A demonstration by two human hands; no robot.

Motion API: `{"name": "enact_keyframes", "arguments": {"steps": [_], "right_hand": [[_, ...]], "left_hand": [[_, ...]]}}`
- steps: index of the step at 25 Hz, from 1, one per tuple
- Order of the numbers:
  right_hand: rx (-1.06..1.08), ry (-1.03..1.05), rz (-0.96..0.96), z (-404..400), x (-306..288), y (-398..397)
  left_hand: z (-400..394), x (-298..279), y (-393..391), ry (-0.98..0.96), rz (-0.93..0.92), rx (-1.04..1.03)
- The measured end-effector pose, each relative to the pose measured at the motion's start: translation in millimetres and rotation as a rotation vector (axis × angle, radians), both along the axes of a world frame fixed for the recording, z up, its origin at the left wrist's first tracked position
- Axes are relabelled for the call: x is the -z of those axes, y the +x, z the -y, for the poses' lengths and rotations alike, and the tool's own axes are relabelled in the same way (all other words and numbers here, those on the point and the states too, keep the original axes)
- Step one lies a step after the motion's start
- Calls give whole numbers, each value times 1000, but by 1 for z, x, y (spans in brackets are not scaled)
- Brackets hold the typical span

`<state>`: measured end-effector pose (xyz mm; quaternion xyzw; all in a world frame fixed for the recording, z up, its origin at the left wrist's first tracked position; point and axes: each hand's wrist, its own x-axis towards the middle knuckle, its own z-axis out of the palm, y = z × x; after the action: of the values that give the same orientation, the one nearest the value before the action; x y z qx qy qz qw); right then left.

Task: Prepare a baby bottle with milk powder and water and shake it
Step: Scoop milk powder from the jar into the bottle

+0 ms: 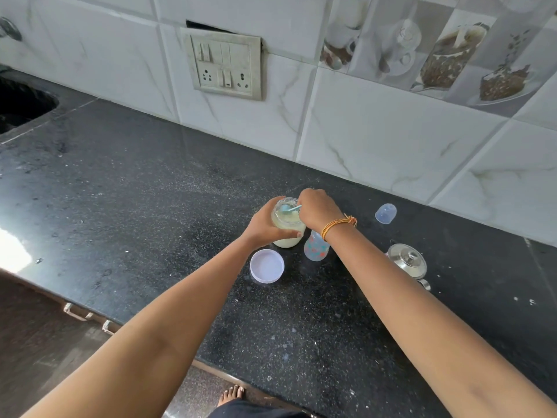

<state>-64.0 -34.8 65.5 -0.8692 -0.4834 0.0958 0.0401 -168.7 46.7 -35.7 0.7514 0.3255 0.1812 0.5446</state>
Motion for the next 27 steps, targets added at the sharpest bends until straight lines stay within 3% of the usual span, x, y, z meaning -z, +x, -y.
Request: {"name": "enact_keyframes", "arguments": {"steps": [3, 6, 14, 22, 27], "right_hand": [[-94, -74, 218, -5, -2, -6], [-139, -100, 279, -11, 3, -9], [-172, -280, -182, -29, -1, 2], [206, -2, -409, -7, -13, 27], [205, 80, -431, 0, -5, 24]], "left_hand": [[0, 4, 2, 7, 16, -17], [0, 8, 1, 1, 28, -36], [1, 1, -2, 33, 39, -22], [3, 3, 0, 35, -34, -63], [6, 1, -1, 39, -45, -84]]}}
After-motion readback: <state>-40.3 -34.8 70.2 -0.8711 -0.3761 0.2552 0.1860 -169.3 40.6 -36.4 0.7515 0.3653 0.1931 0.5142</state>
